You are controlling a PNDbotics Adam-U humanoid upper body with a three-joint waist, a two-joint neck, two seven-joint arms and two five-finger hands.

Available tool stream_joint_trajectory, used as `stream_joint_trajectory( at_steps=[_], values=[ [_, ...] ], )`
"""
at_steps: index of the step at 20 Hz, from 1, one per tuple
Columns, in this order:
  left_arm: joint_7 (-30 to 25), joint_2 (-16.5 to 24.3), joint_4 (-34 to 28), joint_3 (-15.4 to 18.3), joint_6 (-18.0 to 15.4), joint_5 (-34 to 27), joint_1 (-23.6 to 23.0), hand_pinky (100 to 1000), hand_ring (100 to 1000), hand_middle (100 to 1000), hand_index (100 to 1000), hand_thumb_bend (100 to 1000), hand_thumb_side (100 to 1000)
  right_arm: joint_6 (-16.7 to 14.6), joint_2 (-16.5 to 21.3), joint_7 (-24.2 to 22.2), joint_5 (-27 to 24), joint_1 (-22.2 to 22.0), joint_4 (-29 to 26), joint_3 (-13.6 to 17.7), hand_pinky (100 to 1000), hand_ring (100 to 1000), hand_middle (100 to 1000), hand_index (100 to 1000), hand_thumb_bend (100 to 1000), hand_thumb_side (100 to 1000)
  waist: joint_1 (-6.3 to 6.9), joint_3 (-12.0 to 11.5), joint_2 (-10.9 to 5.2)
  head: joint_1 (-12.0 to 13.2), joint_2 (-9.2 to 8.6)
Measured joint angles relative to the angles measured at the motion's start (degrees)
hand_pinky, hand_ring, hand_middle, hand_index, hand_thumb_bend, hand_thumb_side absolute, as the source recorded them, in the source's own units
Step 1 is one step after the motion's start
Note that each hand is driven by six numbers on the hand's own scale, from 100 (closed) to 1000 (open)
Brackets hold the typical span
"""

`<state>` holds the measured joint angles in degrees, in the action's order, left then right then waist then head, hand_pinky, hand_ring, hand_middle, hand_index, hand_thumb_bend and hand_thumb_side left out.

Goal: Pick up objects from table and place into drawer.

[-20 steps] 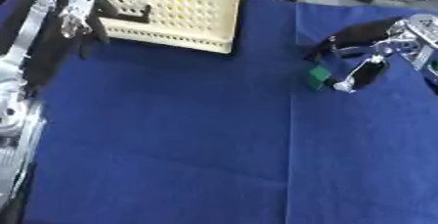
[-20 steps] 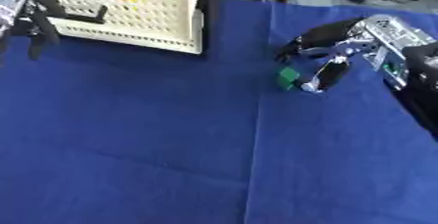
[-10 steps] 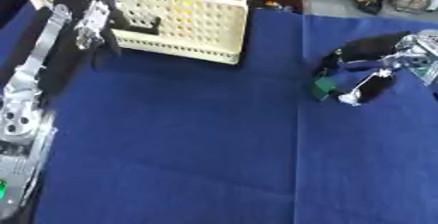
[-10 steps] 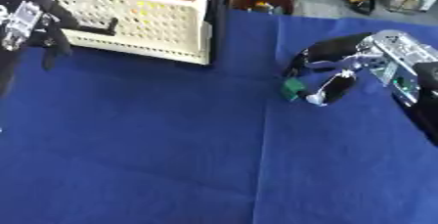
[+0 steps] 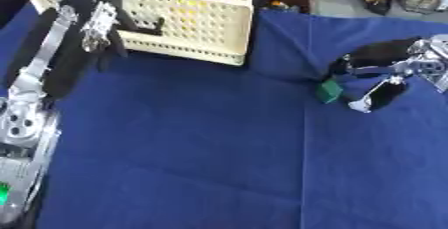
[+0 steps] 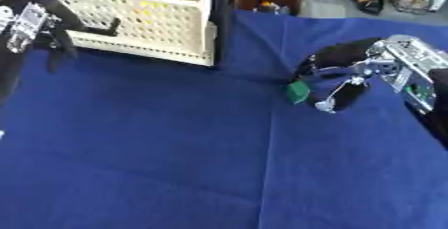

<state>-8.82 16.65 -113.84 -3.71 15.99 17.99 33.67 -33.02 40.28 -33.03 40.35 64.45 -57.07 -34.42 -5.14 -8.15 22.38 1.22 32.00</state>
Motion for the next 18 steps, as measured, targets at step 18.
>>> stream_joint_trajectory(
  at_steps=[18],
  values=[
    [-1.3,0.0,0.0,0.0,0.1,0.3,0.0,169,374,510,834,100,945,0.0,0.1,0.0,-4.5,-0.3,-0.1,-0.1,588,783,602,777,100,524,0.02,-0.1,0.25,0.5,-0.44]
  ],
)
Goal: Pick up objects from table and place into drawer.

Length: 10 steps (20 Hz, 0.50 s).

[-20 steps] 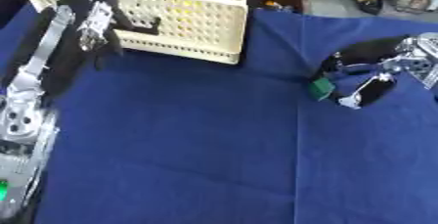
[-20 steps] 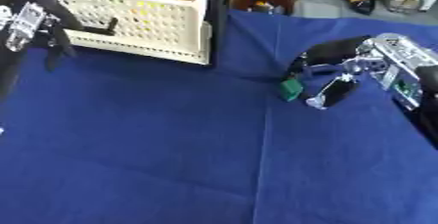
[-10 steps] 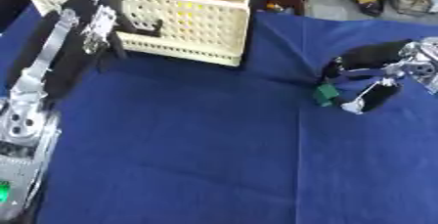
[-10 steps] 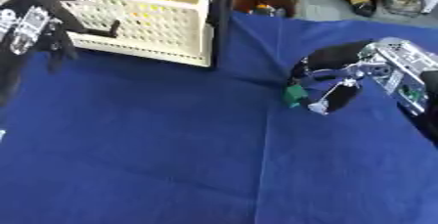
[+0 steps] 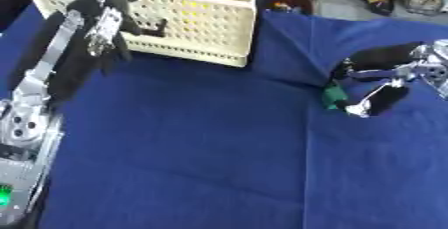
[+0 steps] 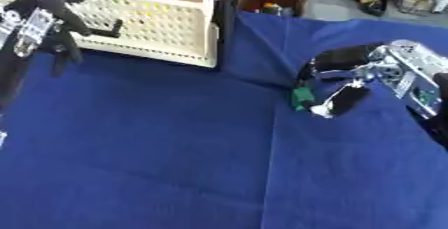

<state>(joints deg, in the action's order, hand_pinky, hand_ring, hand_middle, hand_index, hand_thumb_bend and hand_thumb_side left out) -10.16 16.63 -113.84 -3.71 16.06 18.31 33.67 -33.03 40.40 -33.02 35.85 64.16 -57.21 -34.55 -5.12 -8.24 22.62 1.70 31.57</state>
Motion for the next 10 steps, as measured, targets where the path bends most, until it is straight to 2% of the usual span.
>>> stream_joint_trajectory(
  at_steps=[10],
  values=[
    [-0.6,0.0,0.0,0.0,-0.1,0.3,0.0,171,375,511,834,100,945,0.0,-0.4,0.0,-0.1,-0.1,0.4,0.9,533,741,514,649,100,477,0.00,0.0,0.01,0.2,-0.05]
  ],
)
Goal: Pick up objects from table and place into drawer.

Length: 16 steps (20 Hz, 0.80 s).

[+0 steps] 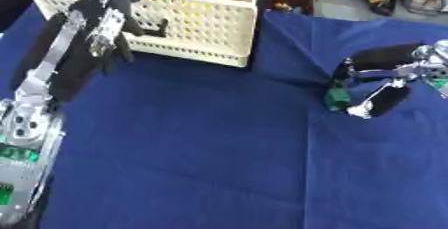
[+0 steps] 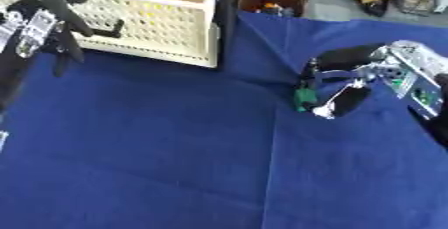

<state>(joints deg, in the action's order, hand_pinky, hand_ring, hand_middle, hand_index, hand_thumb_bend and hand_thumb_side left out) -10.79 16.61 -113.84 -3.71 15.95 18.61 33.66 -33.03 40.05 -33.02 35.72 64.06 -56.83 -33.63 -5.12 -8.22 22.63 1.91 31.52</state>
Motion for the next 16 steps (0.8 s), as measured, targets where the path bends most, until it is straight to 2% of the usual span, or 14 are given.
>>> stream_joint_trajectory(
  at_steps=[8,16],
  values=[
    [-0.3,0.0,0.0,0.0,0.1,0.0,0.0,172,378,512,834,100,946,0.0,0.0,0.0,-1.2,0.0,0.0,2.0,506,722,480,604,100,464,0.10,0.1,0.03,0.1,-0.16],
    [-0.6,0.0,0.0,0.0,0.0,0.1,-0.1,173,380,513,834,100,947,0.0,0.5,0.0,-3.3,0.0,-1.8,4.0,507,724,476,596,100,460,0.15,0.3,0.03,0.4,-0.17]
  ],
)
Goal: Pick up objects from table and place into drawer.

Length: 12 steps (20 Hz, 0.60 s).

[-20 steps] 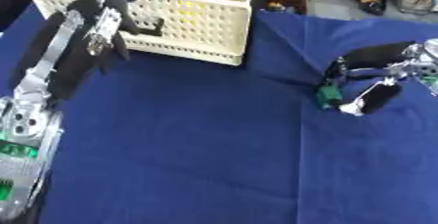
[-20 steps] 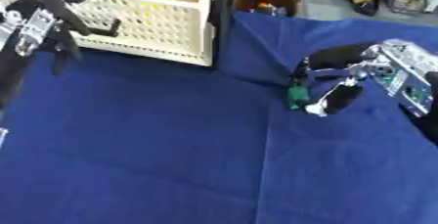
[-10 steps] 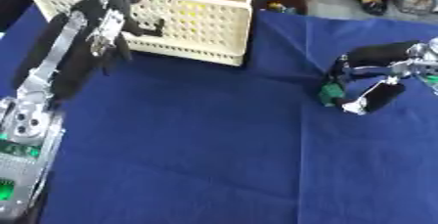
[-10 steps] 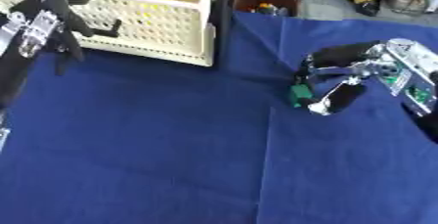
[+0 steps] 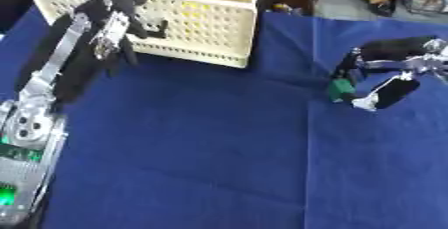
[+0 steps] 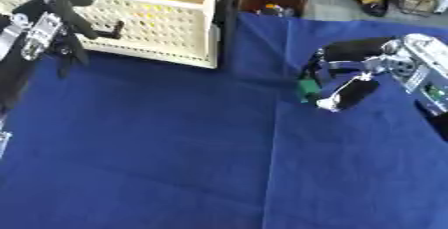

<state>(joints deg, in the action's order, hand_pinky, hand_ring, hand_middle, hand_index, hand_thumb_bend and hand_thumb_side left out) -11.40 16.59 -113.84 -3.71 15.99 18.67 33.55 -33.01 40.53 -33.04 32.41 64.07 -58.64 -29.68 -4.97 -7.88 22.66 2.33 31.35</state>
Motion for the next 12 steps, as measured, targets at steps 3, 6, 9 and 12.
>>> stream_joint_trajectory(
  at_steps=[3,6,9,12],
  values=[
    [0.0,0.0,0.0,0.0,0.0,0.0,0.0,173,381,513,834,100,947,0.0,0.7,0.0,-0.8,0.3,-1.3,0.9,508,727,475,593,100,455,0.09,0.1,0.00,0.1,0.00],
    [-0.1,0.0,0.0,0.0,0.0,0.0,0.0,174,381,513,834,100,947,0.0,1.3,0.0,-2.1,0.9,-3.0,2.1,509,728,474,591,100,451,0.11,0.2,-0.01,0.1,0.00],
    [-0.1,0.0,0.0,0.0,0.0,0.0,-0.1,174,382,514,834,100,948,0.0,1.6,0.0,-3.3,1.9,-4.3,3.4,509,729,468,581,100,443,0.13,0.3,-0.01,0.1,0.00],
    [-0.1,0.0,0.0,0.0,0.0,0.0,-0.2,174,382,514,835,100,946,0.0,1.6,0.0,-4.2,3.0,-5.3,4.9,509,729,464,576,100,438,0.22,0.4,-0.02,0.1,0.00]
  ],
)
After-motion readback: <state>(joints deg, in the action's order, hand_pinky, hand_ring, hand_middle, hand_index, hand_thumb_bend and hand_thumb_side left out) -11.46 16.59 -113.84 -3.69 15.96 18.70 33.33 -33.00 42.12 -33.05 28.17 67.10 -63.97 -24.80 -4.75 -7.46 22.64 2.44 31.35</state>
